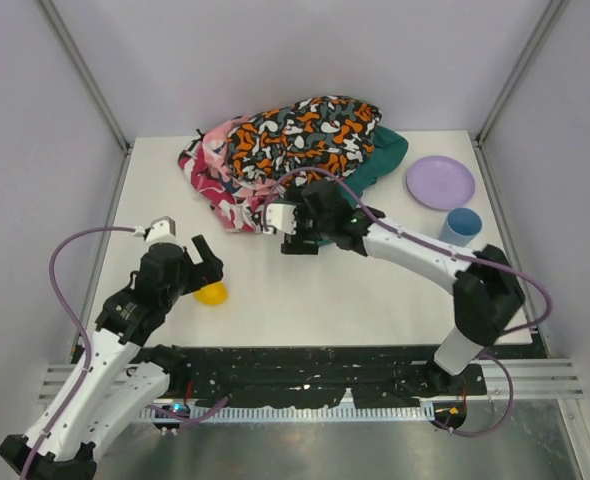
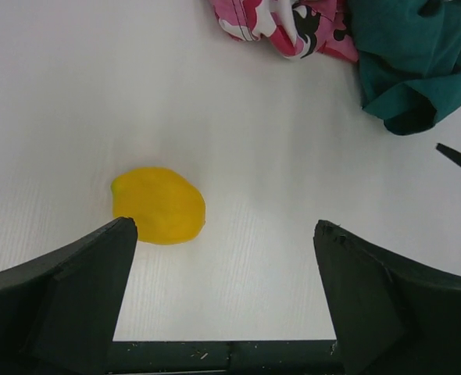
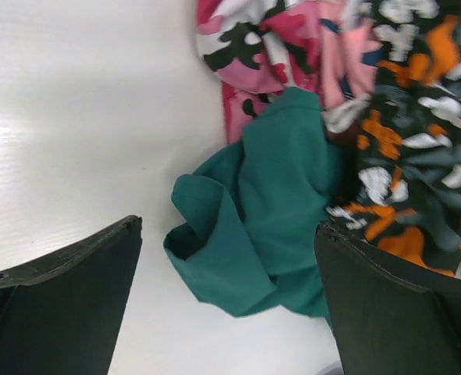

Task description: Pick out a specific cloth from the pile

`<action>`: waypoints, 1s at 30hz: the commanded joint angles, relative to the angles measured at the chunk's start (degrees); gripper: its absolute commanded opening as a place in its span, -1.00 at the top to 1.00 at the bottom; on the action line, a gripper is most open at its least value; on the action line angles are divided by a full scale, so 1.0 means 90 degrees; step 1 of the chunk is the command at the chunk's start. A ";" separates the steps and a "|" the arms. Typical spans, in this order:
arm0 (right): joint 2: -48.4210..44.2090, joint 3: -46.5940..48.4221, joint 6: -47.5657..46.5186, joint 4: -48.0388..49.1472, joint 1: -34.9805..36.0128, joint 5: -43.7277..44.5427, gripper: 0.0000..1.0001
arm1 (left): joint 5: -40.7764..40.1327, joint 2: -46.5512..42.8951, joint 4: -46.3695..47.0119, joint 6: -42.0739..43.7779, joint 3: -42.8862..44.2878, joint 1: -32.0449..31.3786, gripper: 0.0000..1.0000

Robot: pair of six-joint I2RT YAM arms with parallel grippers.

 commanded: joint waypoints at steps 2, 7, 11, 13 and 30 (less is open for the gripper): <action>0.1544 0.1511 -0.1637 -0.1383 0.0023 -0.0059 -0.90 | -0.0201 0.0335 0.0284 0.0178 0.0185 0.0025 -0.99; 0.2561 0.1583 -0.2019 -0.0282 -0.0026 0.1268 -0.90 | -0.0142 0.0676 0.0431 0.0149 0.0214 0.0035 -0.99; 0.2766 0.0813 -0.2341 0.2331 -0.0094 0.1786 -0.91 | -0.0181 0.0940 0.0411 0.0207 0.0282 0.0035 -0.99; 0.2864 0.0295 -0.2575 0.3516 -0.0153 0.1933 -0.91 | -0.0210 0.1047 0.0392 0.0237 0.0311 0.0025 -0.99; 0.3411 0.0447 -0.2021 0.4908 -0.0622 0.2238 -0.91 | -0.0387 0.1526 0.0421 0.0364 0.0399 0.0025 -0.99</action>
